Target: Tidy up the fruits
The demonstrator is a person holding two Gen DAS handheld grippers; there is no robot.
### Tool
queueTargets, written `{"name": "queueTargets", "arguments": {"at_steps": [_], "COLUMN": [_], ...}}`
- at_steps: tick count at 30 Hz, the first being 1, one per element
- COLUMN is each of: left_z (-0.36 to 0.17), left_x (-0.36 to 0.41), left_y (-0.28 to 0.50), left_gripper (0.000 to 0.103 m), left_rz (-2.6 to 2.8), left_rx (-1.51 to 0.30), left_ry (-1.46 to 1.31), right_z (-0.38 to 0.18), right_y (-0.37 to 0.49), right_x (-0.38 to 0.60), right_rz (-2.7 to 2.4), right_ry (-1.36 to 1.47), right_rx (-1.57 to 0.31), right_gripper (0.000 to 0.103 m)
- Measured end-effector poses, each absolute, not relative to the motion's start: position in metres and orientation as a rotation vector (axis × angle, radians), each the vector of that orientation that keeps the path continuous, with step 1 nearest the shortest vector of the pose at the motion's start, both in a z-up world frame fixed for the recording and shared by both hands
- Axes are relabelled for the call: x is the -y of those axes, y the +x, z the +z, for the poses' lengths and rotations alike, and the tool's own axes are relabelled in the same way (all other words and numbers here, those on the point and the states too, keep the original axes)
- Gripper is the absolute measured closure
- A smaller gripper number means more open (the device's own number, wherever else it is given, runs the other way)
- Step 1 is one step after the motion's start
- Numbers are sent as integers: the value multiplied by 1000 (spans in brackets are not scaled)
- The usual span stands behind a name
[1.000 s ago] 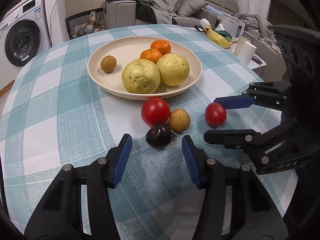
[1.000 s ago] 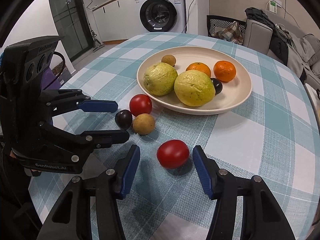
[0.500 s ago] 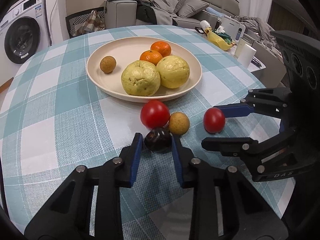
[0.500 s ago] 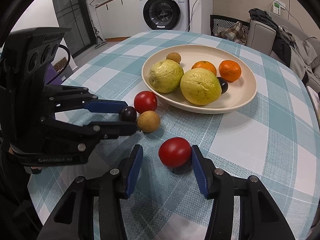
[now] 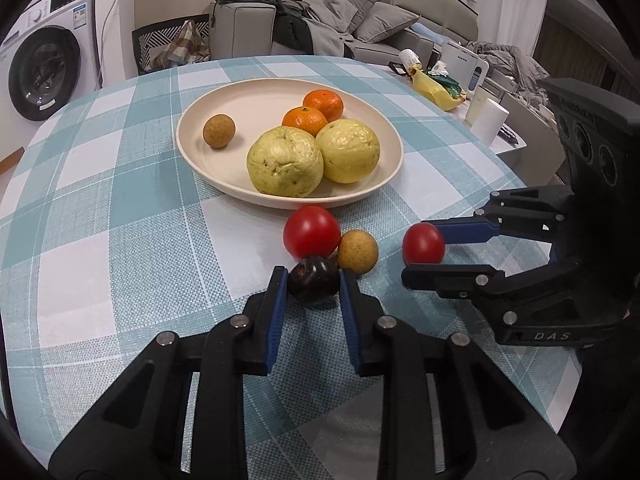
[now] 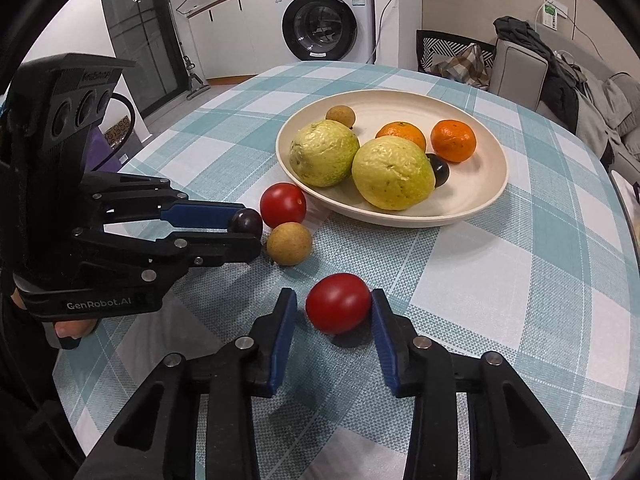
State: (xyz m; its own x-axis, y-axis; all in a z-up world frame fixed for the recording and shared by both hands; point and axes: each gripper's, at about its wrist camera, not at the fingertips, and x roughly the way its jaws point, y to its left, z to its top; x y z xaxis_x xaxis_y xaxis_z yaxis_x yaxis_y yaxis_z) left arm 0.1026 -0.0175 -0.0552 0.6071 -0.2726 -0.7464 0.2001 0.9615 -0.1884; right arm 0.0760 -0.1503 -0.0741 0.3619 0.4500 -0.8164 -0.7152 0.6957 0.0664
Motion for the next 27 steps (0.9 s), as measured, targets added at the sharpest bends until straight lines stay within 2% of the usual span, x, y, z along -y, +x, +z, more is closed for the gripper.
{"name": "queueTargets", "arguments": {"at_steps": [3,27], "left_z": [-52,-29], "left_x": [15,-8], "left_y": [99,88], "left_gripper": [80,80], "left_rz": [-277,-224], "left_rx": [-854,-701], "left_ry": [-97,-176], "right_z": [-74,-52], "right_y": [77,83], "right_x": [151,164], "right_rz": [764,736], "right_ry": [-324,-227], "right_rx": [-931,-820], "right_gripper": [70,71]}}
